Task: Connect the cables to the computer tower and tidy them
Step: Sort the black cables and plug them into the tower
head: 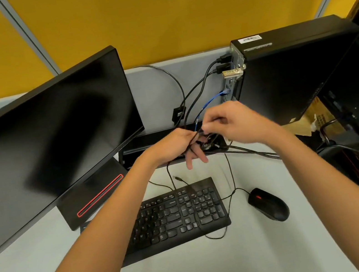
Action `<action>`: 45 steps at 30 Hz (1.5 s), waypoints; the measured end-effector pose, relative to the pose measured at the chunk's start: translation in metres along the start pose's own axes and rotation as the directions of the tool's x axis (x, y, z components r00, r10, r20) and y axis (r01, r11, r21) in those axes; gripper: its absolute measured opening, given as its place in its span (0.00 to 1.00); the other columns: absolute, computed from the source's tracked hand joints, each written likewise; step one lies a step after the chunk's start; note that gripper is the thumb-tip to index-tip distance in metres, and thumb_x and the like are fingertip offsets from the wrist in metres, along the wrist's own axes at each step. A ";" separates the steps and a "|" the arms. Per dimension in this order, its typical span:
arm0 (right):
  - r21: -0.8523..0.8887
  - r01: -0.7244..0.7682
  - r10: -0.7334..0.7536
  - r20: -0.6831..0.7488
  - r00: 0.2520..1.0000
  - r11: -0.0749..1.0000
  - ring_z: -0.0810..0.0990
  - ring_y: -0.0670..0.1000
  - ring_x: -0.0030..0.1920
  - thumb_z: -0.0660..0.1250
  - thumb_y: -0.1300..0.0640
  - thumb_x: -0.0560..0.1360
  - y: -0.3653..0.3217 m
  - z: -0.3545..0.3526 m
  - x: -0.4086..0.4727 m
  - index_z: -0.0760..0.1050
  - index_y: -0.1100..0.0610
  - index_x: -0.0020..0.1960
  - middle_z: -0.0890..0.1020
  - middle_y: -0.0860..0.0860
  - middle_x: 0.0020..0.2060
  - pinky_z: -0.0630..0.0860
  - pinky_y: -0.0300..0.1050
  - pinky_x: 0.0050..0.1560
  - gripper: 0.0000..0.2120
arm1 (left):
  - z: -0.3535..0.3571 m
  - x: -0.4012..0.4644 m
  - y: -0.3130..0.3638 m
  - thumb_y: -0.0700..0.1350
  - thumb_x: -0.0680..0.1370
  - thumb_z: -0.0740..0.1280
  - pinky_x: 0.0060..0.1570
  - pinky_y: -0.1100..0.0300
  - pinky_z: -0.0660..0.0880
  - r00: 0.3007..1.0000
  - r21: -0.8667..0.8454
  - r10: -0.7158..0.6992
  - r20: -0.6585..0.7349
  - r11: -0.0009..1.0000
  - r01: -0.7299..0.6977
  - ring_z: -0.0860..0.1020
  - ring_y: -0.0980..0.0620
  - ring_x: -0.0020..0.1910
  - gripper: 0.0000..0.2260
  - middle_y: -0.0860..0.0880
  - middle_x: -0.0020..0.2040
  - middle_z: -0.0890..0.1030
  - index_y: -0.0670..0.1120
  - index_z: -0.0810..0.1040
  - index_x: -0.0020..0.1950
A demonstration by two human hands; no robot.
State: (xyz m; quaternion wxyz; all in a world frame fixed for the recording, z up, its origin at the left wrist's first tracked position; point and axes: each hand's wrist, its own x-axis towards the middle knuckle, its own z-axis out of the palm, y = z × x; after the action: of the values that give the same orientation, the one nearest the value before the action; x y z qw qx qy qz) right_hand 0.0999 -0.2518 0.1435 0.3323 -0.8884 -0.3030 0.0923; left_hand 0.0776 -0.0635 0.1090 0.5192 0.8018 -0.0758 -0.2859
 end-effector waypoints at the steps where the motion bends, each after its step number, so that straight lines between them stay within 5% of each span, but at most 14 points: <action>1: 0.084 -0.005 0.010 -0.051 0.999 0.996 0.78 0.47 0.36 0.66 0.54 0.77 0.005 -0.003 0.003 0.79 0.52 0.42 0.81 0.48 0.35 0.74 0.42 0.40 0.06 | 0.004 -0.004 0.002 0.46 0.85 0.49 0.55 0.53 0.77 0.998 -0.132 0.030 0.050 0.991 -0.023 0.82 0.50 0.34 0.20 0.33 0.36 0.79 0.34 0.75 0.59; 7: 0.397 -0.139 0.293 -0.357 0.887 0.907 0.67 0.41 0.26 0.63 0.55 0.80 0.047 0.047 0.009 0.75 0.53 0.35 0.71 0.44 0.25 0.65 0.41 0.33 0.14 | -0.001 -0.004 0.012 0.45 0.81 0.41 0.39 0.63 0.75 0.972 -0.680 0.234 0.033 0.718 -0.150 0.60 0.56 0.16 0.27 0.40 0.30 0.78 0.30 0.73 0.60; 11: 0.311 -0.276 0.334 -0.154 0.930 0.910 0.71 0.45 0.31 0.55 0.54 0.83 0.049 0.082 -0.004 0.71 0.56 0.36 0.72 0.48 0.29 0.68 0.45 0.38 0.17 | -0.002 0.007 0.020 0.45 0.83 0.43 0.45 0.60 0.76 0.956 -0.690 0.235 -0.176 0.663 -0.290 0.62 0.57 0.19 0.24 0.41 0.44 0.84 0.34 0.72 0.64; 15: -0.215 -0.219 0.264 0.213 0.941 0.952 0.76 0.56 0.39 0.55 0.51 0.82 0.025 0.095 -0.014 0.68 0.55 0.38 0.76 0.53 0.36 0.74 0.51 0.41 0.15 | 0.006 0.022 0.021 0.48 0.84 0.47 0.55 0.57 0.70 0.929 -0.114 0.113 -0.352 0.980 -0.162 0.80 0.56 0.41 0.19 0.42 0.50 0.84 0.44 0.74 0.64; 19: -0.300 -0.062 0.116 0.166 0.979 0.952 0.75 0.51 0.35 0.59 0.52 0.79 0.001 0.053 -0.013 0.72 0.52 0.41 0.74 0.47 0.32 0.71 0.46 0.37 0.09 | 0.021 0.024 -0.007 0.47 0.83 0.54 0.42 0.52 0.73 0.929 0.421 0.190 -0.317 0.906 -0.042 0.79 0.44 0.40 0.13 0.42 0.42 0.81 0.39 0.72 0.53; 21: -0.212 -0.048 0.082 0.155 0.984 0.976 0.72 0.47 0.31 0.64 0.55 0.76 0.001 0.026 -0.013 0.72 0.54 0.35 0.73 0.46 0.28 0.70 0.45 0.35 0.11 | 0.022 0.017 -0.012 0.45 0.83 0.53 0.44 0.49 0.77 0.980 0.218 0.071 -0.184 0.976 -0.030 0.79 0.44 0.33 0.17 0.43 0.33 0.81 0.37 0.75 0.46; 24: 0.237 -0.132 0.124 0.049 0.991 0.963 0.69 0.47 0.30 0.66 0.60 0.72 0.020 0.002 -0.013 0.74 0.55 0.34 0.73 0.50 0.27 0.67 0.45 0.34 0.08 | 0.022 0.006 -0.005 0.49 0.85 0.46 0.39 0.57 0.76 0.997 -0.103 0.034 0.069 0.994 -0.026 0.68 0.51 0.22 0.27 0.48 0.21 0.74 0.33 0.80 0.49; 27: 0.676 -0.166 0.270 -0.051 0.961 0.718 0.60 0.47 0.27 0.64 0.59 0.74 0.046 0.003 -0.010 0.75 0.56 0.38 0.65 0.49 0.25 0.56 0.42 0.29 0.07 | 0.014 -0.002 0.004 0.54 0.84 0.42 0.31 0.66 0.71 0.962 -0.399 0.159 0.222 0.915 -0.060 0.60 0.53 0.20 0.32 0.49 0.20 0.65 0.33 0.79 0.53; 29: 0.745 -0.200 0.360 -0.057 0.931 0.636 0.59 0.46 0.27 0.60 0.58 0.79 0.057 0.023 -0.008 0.76 0.59 0.42 0.64 0.47 0.25 0.56 0.42 0.30 0.10 | 0.006 -0.004 0.014 0.52 0.84 0.44 0.28 0.67 0.69 0.942 -0.592 0.242 0.231 0.803 -0.062 0.59 0.56 0.18 0.30 0.46 0.20 0.61 0.28 0.74 0.58; 32: 0.643 -0.270 0.423 -0.093 0.901 0.717 0.63 0.45 0.26 0.55 0.55 0.83 0.054 0.066 -0.011 0.76 0.59 0.42 0.68 0.46 0.25 0.60 0.40 0.29 0.16 | 0.005 0.003 0.025 0.49 0.84 0.45 0.38 0.65 0.72 0.964 -0.738 0.251 0.088 0.666 -0.107 0.65 0.57 0.21 0.26 0.41 0.28 0.73 0.27 0.66 0.65; 35: 0.450 -0.253 0.330 -0.101 0.939 0.856 0.69 0.45 0.27 0.51 0.54 0.84 0.036 0.094 -0.019 0.75 0.54 0.39 0.73 0.49 0.27 0.67 0.41 0.32 0.20 | 0.008 0.013 0.026 0.47 0.84 0.45 0.57 0.59 0.71 0.974 -0.714 0.175 -0.144 0.663 -0.225 0.68 0.55 0.30 0.19 0.43 0.58 0.81 0.41 0.67 0.67; 39: 0.149 -0.129 0.118 0.076 0.990 0.980 0.72 0.49 0.31 0.55 0.56 0.82 0.015 0.086 -0.029 0.75 0.50 0.41 0.76 0.51 0.32 0.71 0.47 0.36 0.15 | -0.001 0.025 0.014 0.49 0.84 0.49 0.71 0.50 0.59 0.889 -0.154 0.029 -0.457 0.982 -0.111 0.77 0.59 0.44 0.17 0.47 0.41 0.79 0.48 0.73 0.67; 42: 0.210 -0.075 0.076 0.002 0.997 0.975 0.68 0.42 0.27 0.61 0.58 0.80 0.008 0.044 -0.022 0.79 0.56 0.41 0.75 0.47 0.29 0.66 0.36 0.31 0.12 | -0.005 0.020 -0.001 0.48 0.83 0.52 0.67 0.47 0.66 0.974 0.120 0.010 -0.228 0.993 0.018 0.81 0.52 0.44 0.14 0.47 0.46 0.83 0.42 0.73 0.60; 45: 0.315 -0.109 0.144 -0.089 0.986 0.943 0.71 0.39 0.28 0.63 0.56 0.80 0.013 0.011 -0.013 0.80 0.60 0.41 0.77 0.43 0.26 0.67 0.30 0.33 0.12 | 0.005 0.008 -0.008 0.52 0.84 0.47 0.58 0.55 0.72 0.994 -0.050 -0.009 0.110 0.999 0.015 0.78 0.45 0.37 0.22 0.47 0.36 0.82 0.39 0.75 0.60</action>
State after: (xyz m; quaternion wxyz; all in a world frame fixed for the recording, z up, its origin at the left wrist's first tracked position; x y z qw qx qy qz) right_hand 0.0917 -0.2613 0.1265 0.4768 -0.8468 -0.2083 0.1104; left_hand 0.0804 -0.0670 0.0975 0.5328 0.7720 -0.0921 -0.3342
